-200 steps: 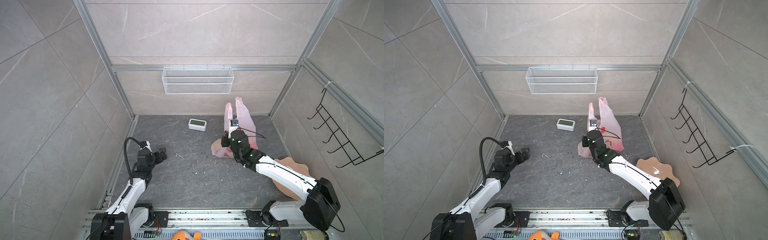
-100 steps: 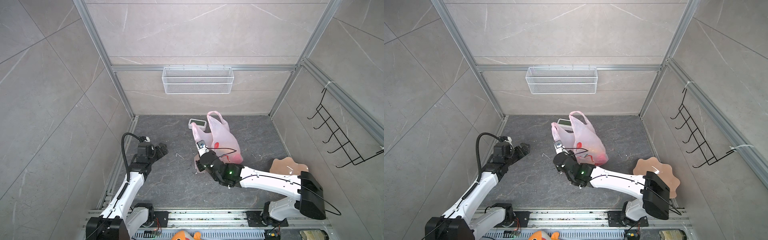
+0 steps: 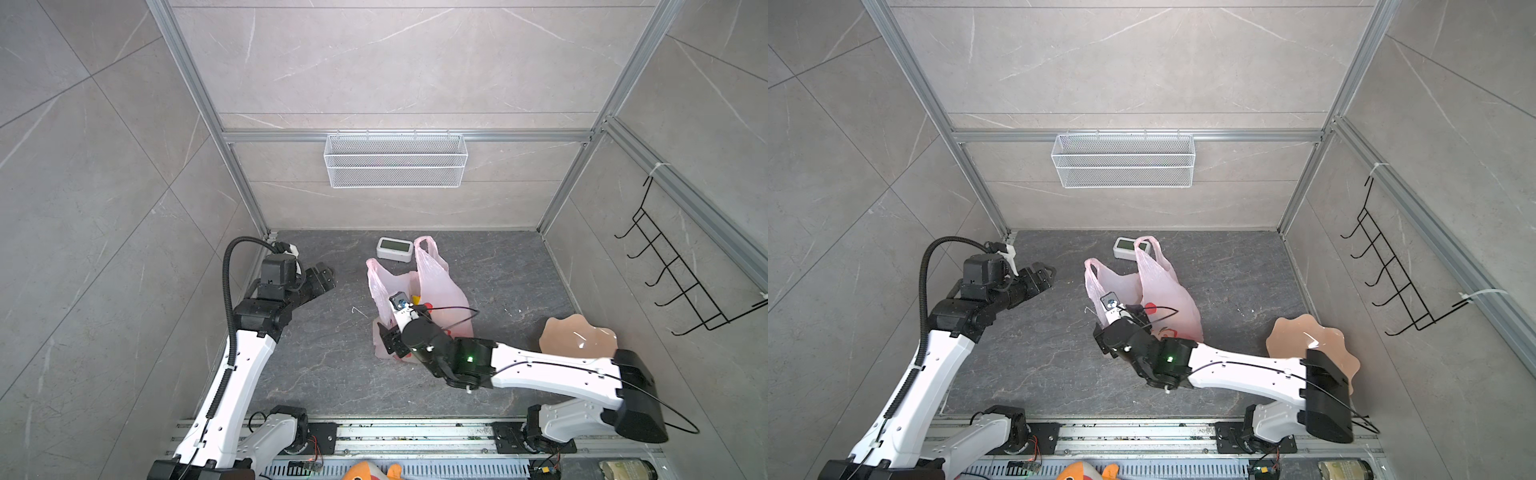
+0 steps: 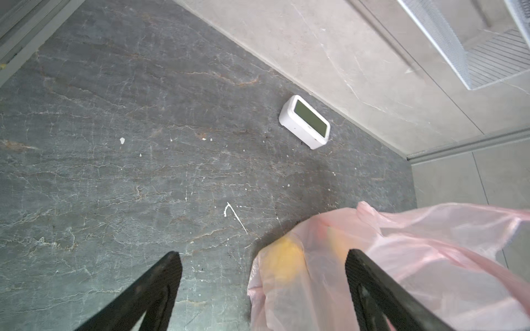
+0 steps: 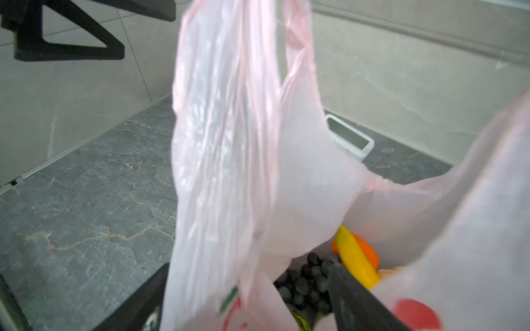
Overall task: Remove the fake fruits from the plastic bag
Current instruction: 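Carry the pink bag with the right gripper toward the table center, then grasp the bag's other handle with the left gripper while the right gripper holds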
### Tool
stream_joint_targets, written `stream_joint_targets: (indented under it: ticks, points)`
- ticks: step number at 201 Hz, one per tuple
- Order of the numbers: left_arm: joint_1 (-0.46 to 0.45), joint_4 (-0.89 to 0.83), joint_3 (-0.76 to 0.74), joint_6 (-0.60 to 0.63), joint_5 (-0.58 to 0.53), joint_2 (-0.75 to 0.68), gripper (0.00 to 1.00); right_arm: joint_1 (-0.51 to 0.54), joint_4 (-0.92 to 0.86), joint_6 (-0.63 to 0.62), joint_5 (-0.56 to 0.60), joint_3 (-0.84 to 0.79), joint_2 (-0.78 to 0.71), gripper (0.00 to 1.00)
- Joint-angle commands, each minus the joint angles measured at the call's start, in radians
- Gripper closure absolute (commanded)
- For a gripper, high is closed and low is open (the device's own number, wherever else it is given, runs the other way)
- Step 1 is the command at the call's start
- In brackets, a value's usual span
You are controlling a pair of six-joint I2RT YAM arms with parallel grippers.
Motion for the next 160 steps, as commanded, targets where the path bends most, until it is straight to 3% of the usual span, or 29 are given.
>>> stream_joint_targets:
  ticks: [1,32,62,109,160]
  points:
    - [-0.126,-0.157,0.136,0.050,-0.066,0.027,0.07,0.004,-0.040,-0.028,-0.019,-0.062,-0.137,0.07]
    - [-0.354,-0.234,0.288,0.015,-0.148,0.113,0.07,0.003,-0.111,-0.020,0.001,-0.152,-0.340,0.05]
    - [-0.535,-0.290,0.376,-0.040,-0.284,0.200,0.05,0.004,-0.166,0.010,0.097,-0.215,-0.468,0.04]
    - [-0.551,-0.287,0.343,-0.103,-0.339,0.290,0.05,0.003,-0.234,0.075,0.274,-0.216,-0.474,0.03]
    - [-0.550,-0.208,0.249,-0.118,-0.295,0.339,0.18,-0.017,-0.326,0.177,0.365,-0.112,-0.408,0.00]
